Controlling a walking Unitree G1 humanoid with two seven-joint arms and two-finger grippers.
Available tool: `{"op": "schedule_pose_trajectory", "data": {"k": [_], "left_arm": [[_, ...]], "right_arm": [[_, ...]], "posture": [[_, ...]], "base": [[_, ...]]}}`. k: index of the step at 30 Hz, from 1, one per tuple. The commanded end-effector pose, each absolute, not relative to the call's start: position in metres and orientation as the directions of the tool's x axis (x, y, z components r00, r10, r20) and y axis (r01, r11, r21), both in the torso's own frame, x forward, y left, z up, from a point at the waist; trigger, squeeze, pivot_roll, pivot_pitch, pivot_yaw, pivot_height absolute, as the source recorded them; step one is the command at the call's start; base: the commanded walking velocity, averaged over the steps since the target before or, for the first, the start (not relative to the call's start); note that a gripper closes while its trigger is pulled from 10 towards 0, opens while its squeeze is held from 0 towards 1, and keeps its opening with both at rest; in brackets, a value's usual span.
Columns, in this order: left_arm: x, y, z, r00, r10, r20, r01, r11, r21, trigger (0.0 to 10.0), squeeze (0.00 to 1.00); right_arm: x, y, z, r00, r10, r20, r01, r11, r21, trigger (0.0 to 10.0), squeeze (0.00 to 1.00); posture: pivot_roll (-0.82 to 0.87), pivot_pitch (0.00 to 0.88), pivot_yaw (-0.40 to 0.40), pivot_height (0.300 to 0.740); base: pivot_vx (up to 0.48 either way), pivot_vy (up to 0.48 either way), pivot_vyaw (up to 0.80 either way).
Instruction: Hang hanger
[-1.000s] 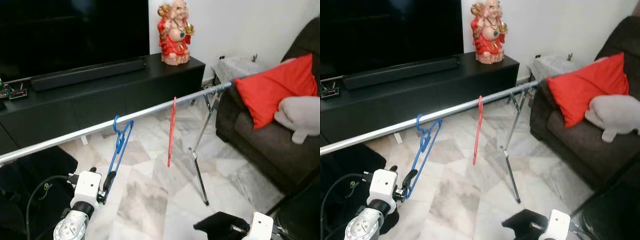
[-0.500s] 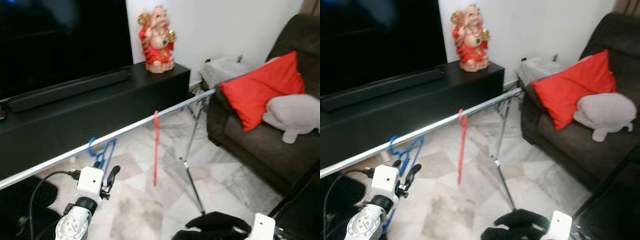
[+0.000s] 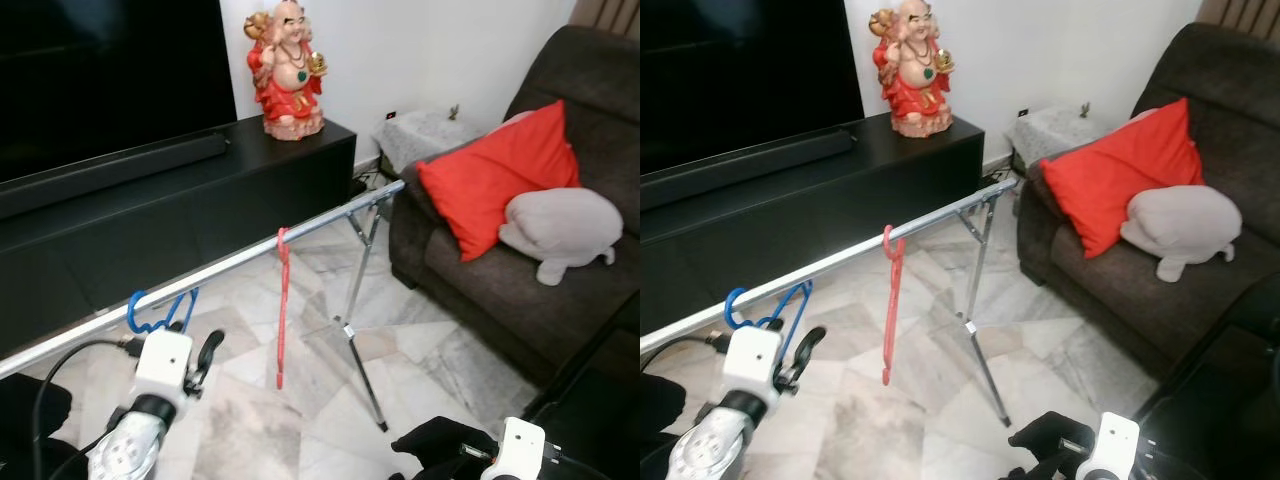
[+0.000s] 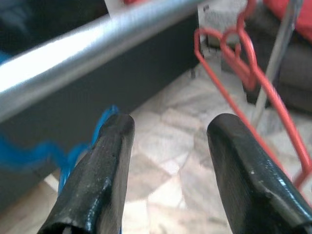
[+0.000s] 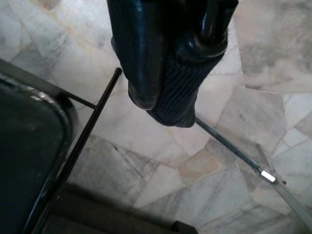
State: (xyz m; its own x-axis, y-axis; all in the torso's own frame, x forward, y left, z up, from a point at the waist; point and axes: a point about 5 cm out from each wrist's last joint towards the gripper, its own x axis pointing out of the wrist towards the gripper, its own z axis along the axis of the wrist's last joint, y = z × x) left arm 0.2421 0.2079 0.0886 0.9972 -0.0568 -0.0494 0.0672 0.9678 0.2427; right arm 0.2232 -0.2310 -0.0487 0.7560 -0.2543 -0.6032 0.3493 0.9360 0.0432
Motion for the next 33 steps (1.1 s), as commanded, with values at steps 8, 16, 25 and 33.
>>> {"op": "schedule_pose_trajectory", "data": {"k": [8,16,25,33], "left_arm": [[0.234,0.249,0.09,0.987,0.115,-0.112,-0.071,0.94,0.333,10.0,0.0],[0.257,0.265,0.095,0.978,0.082,-0.191,0.007,0.905,0.426,10.0,0.0],[0.28,0.274,0.097,0.96,0.124,-0.252,0.002,0.894,0.447,10.0,0.0],[0.291,0.259,0.088,0.949,0.064,-0.31,0.074,0.908,0.413,10.0,0.0]], "right_arm": [[0.229,-0.229,-0.046,0.767,-0.232,-0.599,0.319,0.947,0.042,10.0,0.0],[0.231,-0.227,-0.045,0.769,-0.216,-0.602,0.296,0.955,0.035,10.0,0.0],[0.229,-0.229,-0.046,0.766,-0.22,-0.605,0.297,0.955,0.028,10.0,0.0],[0.227,-0.232,-0.047,0.758,-0.226,-0.611,0.304,0.952,0.024,10.0,0.0]], "posture": [[0.21,0.0,-0.057,0.74],[0.19,0.0,-0.07,0.74],[0.17,0.0,-0.076,0.74],[0.16,0.0,-0.077,0.74]], "base": [[0.0,0.0,0.0],[0.0,0.0,0.0],[0.0,0.0,0.0],[0.0,0.0,0.0]]}}
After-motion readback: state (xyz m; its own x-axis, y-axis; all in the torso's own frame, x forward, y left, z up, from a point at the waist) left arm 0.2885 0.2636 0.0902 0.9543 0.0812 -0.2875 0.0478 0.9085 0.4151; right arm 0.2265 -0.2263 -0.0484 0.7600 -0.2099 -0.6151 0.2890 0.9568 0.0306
